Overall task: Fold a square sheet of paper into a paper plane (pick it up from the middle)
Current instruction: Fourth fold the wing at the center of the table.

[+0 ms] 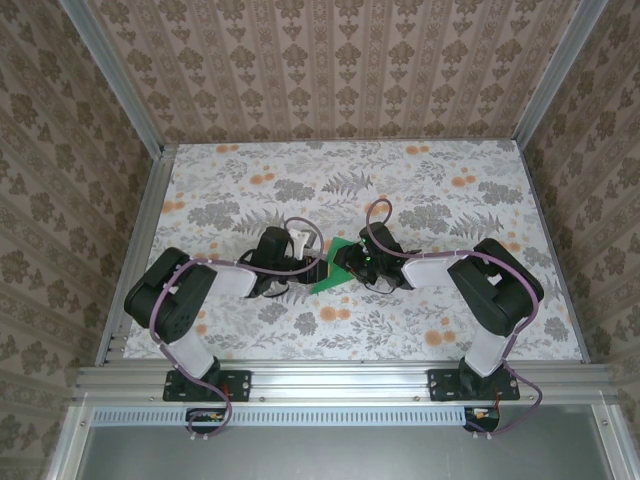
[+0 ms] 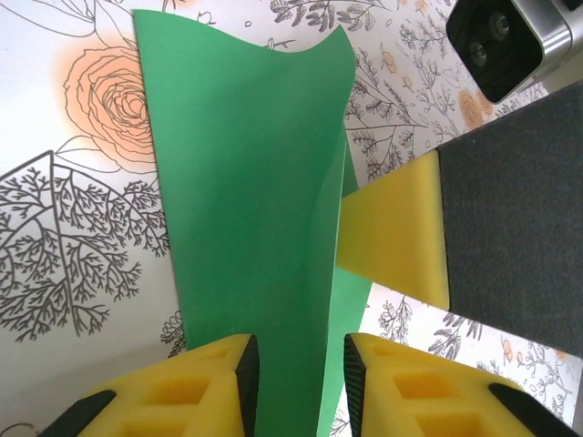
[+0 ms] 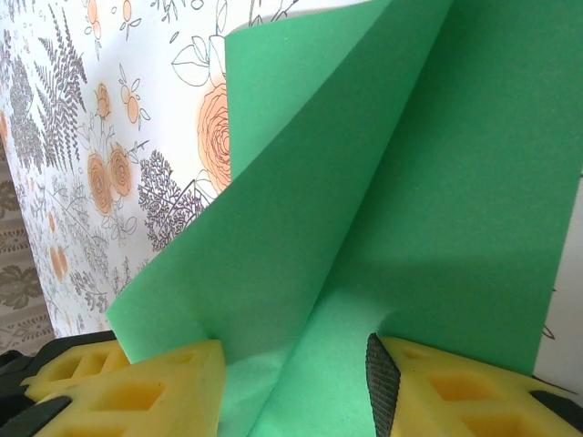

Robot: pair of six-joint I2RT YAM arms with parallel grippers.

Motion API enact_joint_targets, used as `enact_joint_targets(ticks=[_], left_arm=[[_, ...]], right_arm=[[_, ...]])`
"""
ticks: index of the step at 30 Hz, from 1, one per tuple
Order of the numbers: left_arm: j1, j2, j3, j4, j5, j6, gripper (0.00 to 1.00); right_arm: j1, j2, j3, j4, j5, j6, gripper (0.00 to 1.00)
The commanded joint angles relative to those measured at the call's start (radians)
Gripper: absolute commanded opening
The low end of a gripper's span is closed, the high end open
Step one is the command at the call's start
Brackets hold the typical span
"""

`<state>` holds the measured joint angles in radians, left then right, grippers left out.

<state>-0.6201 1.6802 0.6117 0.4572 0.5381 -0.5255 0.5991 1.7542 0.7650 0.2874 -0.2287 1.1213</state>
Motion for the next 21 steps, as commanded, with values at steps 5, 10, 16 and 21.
enact_joint_targets(ticks=[5,10,16,21], left_arm=[[0.005,0.021,0.052,-0.062,0.051,-0.036,0.24],[0.012,0.040,0.065,-0.107,0.069,-0.079,0.20],[0.022,0.050,0.068,-0.108,0.093,-0.117,0.16],[0.029,0.055,0.062,-0.077,0.130,-0.146,0.13]], right_arm=[[-0.005,0.028,0.002,-0.038,0.002,-0.004,0.48],[-0.007,0.017,-0.004,0.001,-0.015,-0.020,0.50],[-0.009,0.014,0.003,0.023,-0.045,-0.039,0.50],[-0.012,0.008,0.014,0.017,-0.063,-0.068,0.50]])
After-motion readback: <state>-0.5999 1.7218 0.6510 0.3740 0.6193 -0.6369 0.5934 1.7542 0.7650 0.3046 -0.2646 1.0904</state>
